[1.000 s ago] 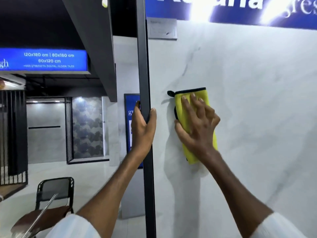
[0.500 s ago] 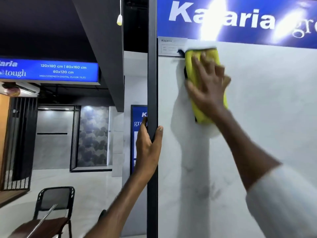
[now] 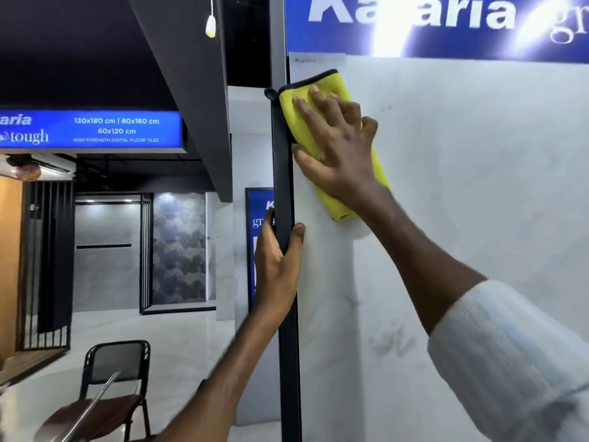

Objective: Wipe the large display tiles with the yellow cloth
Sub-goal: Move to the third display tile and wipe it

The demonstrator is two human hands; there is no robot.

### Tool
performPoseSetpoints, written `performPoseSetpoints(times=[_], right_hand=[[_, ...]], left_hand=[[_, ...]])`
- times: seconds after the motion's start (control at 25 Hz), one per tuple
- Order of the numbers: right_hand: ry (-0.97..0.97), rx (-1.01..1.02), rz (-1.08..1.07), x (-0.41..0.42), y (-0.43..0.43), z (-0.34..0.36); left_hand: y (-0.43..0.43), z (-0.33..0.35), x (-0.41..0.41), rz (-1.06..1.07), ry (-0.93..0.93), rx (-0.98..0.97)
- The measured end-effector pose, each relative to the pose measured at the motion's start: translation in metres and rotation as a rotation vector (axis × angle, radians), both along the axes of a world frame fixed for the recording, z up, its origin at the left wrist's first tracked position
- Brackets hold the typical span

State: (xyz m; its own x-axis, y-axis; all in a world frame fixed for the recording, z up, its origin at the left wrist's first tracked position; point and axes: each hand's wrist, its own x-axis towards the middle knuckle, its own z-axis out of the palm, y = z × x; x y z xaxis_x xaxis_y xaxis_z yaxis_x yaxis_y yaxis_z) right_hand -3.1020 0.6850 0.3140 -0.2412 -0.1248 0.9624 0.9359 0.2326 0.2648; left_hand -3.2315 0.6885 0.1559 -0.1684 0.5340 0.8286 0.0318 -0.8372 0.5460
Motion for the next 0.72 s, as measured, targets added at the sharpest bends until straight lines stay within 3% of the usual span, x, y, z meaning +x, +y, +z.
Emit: performPoseSetpoints(times=[0.28,0.48,0.56,0.72], right_hand=[[0.070,-0.071,0.010,0.000,-0.012,-0.153],[0.118,-0.138,0.012,-0.009,-0.017,-0.114],[0.105,-0.104,0.012,-0.007,-0.017,-0.131],[0.183,-0.108,-0.003,-0.003,-0.021,-0.273]], left_hand=[[-0.011,-0.020,0.002,-0.049,-0.108,-0.122],[-0.009,-0.099,0.000,-0.044,-0.067,-0.289],[-0.003,-0.115,-0.001,-0.054,-0.075,-0.354],[-0.006,-0.118,-0.001,-0.047,-0.082,-0.343]])
